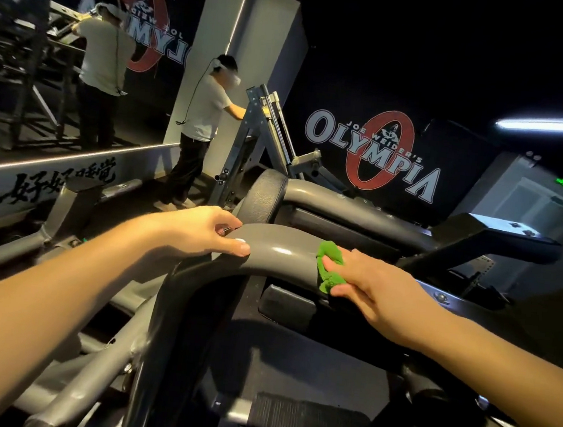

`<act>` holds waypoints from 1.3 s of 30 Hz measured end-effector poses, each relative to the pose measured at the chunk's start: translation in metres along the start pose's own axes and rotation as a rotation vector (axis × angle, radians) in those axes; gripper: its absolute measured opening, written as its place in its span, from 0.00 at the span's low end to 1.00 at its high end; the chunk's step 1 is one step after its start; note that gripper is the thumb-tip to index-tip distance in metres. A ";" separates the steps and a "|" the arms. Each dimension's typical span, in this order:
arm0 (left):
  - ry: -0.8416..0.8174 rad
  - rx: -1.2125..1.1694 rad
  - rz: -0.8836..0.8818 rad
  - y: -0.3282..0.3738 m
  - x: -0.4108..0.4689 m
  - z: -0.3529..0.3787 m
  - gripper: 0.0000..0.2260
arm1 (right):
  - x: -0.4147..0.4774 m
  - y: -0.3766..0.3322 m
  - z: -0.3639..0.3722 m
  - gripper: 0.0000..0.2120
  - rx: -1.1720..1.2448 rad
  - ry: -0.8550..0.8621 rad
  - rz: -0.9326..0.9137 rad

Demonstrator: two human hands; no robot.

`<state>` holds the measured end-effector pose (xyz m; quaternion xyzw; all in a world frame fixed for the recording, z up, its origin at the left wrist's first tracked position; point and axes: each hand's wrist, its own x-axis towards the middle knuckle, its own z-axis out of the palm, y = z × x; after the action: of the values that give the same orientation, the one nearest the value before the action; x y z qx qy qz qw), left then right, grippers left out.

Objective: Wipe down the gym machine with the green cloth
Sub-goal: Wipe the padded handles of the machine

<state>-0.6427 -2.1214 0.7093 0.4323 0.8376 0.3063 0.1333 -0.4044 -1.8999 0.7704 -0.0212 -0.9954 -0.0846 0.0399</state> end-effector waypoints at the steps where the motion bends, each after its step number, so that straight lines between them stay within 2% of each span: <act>1: 0.010 -0.006 -0.003 0.000 0.002 0.001 0.43 | 0.002 -0.002 -0.001 0.29 -0.004 0.012 -0.011; 3: 0.007 -0.007 -0.009 0.001 0.005 0.000 0.40 | 0.016 -0.010 -0.001 0.25 -0.001 0.015 -0.003; 6: -0.011 0.009 -0.019 -0.001 0.006 -0.004 0.43 | 0.054 -0.029 0.001 0.19 0.024 0.022 -0.019; 11: 0.017 -0.007 0.006 -0.002 0.004 -0.001 0.40 | 0.092 -0.049 0.006 0.20 0.090 -0.009 0.006; 14: 0.002 -0.012 0.020 -0.005 0.004 -0.001 0.38 | 0.073 -0.039 0.002 0.23 0.086 -0.016 0.056; 17: -0.014 -0.024 0.025 -0.009 0.004 -0.004 0.41 | 0.051 -0.012 -0.004 0.22 0.073 -0.033 0.141; 20: -0.014 -0.018 0.036 -0.011 0.005 -0.003 0.39 | 0.045 0.001 -0.002 0.22 0.074 -0.038 0.193; 25: 0.010 -0.045 0.052 -0.013 0.005 -0.002 0.35 | 0.077 -0.029 0.006 0.18 0.037 0.007 0.187; 27: -0.001 -0.040 0.053 -0.013 0.005 -0.002 0.36 | 0.090 -0.046 0.014 0.20 0.021 0.028 0.164; 30: -0.035 0.009 0.057 -0.016 0.006 -0.005 0.39 | 0.092 -0.066 0.018 0.27 -0.085 0.047 0.118; 33: -0.054 0.030 0.057 -0.015 0.003 -0.005 0.39 | 0.075 -0.058 0.016 0.31 -0.153 0.017 0.055; 39: -0.023 0.029 0.075 -0.018 0.003 -0.002 0.39 | 0.048 -0.003 -0.001 0.24 0.095 -0.052 0.198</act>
<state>-0.6571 -2.1273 0.6996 0.4686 0.8236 0.2940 0.1249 -0.4522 -1.9017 0.7745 -0.1197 -0.9920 -0.0323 0.0230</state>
